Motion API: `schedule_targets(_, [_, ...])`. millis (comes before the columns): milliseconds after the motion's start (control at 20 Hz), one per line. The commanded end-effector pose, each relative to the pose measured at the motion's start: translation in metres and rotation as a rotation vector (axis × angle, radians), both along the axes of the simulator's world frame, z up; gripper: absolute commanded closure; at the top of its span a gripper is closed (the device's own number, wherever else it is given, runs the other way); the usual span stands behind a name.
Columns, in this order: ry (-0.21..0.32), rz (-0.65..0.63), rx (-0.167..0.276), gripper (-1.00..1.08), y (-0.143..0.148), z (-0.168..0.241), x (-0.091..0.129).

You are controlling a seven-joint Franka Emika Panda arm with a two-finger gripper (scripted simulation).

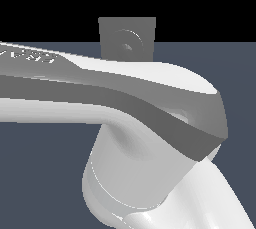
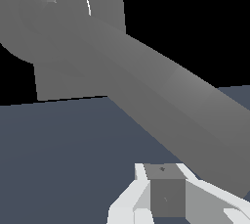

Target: Turn on the faucet by rotating a designated handle.

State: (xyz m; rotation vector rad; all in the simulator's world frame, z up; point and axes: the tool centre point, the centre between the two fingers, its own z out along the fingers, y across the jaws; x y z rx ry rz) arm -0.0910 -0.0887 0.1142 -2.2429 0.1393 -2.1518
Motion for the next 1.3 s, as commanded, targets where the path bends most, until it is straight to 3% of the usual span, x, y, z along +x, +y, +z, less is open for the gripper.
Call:
schedule_targets(0, [-0.031, -0.011, -0.013, 1.08, -0.015, 0.020, 0.003])
schedule_targets(750, [-0.040, -0.017, -0.044, 1.08, -0.060, 0.056, 0.003])
schedule_targets(800, [-0.021, -0.017, 0.055, 1.08, -0.004, 0.038, -0.005])
schedule_targets(850, [-0.003, -0.018, 0.153, 1.08, -0.016, 0.012, -0.002])
schedule_targets(1250, [-0.008, -0.018, 0.122, 1.08, -0.034, 0.045, -0.001])
